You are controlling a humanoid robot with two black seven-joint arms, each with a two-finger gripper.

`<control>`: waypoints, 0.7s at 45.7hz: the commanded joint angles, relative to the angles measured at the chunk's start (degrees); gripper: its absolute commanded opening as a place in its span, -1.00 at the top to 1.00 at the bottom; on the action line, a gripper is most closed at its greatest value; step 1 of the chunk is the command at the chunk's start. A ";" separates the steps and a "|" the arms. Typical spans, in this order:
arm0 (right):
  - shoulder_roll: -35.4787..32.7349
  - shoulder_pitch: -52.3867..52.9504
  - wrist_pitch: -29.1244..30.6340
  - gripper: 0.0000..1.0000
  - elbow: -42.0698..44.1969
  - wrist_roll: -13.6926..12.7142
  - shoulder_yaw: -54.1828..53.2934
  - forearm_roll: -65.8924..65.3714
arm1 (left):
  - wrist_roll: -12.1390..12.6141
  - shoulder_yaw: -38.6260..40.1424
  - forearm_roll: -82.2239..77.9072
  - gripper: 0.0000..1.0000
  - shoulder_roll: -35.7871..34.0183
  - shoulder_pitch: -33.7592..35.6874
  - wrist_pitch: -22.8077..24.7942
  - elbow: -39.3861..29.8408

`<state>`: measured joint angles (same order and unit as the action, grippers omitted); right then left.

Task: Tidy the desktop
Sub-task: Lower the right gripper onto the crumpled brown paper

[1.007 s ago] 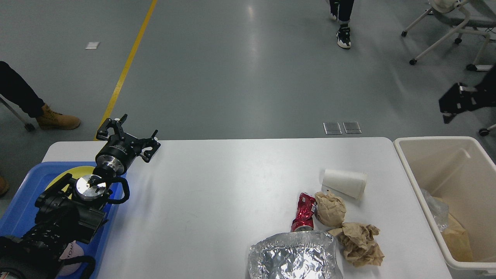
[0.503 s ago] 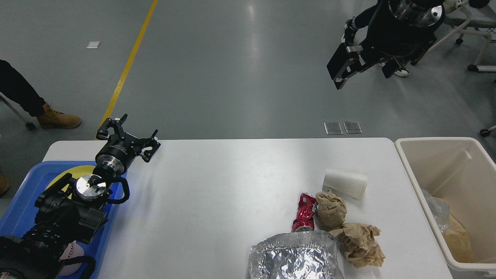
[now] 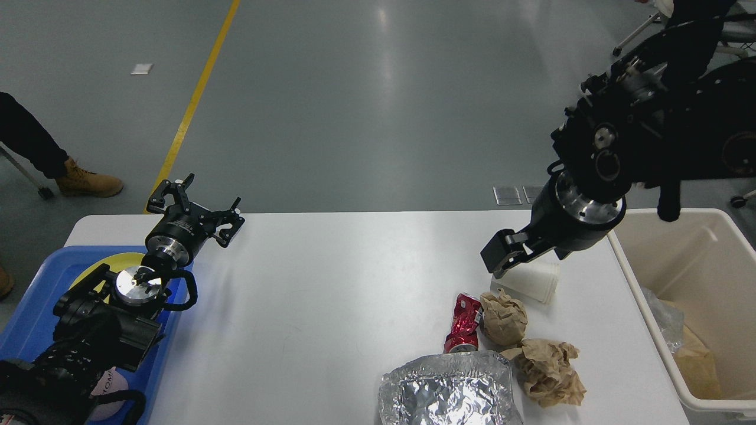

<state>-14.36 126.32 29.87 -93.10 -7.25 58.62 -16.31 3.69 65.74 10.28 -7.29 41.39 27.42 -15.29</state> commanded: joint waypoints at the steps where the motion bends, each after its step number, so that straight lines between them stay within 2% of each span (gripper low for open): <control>1: 1.36 -6.69 -2.79 -1.00 2.31 -0.04 0.01 -0.04 | 0.00 0.00 0.00 -0.92 0.00 0.00 0.00 0.00; 6: 1.44 -14.07 -3.59 -1.00 6.87 -0.04 -0.08 -0.22 | 0.00 0.00 0.00 -0.92 0.00 0.00 0.00 0.00; 18: 3.29 -32.27 -3.67 -1.00 23.83 -0.04 -0.08 -1.71 | 0.00 0.00 0.00 -0.92 0.00 0.00 0.00 0.00; 32: 3.73 -40.63 -3.94 -1.00 30.35 -0.04 -3.68 -1.36 | 0.00 0.00 0.00 -0.92 0.00 0.00 0.00 0.00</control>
<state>-10.31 87.64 26.05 -64.37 -7.30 57.32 -17.81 3.69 65.74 10.28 -7.30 41.39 27.42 -15.29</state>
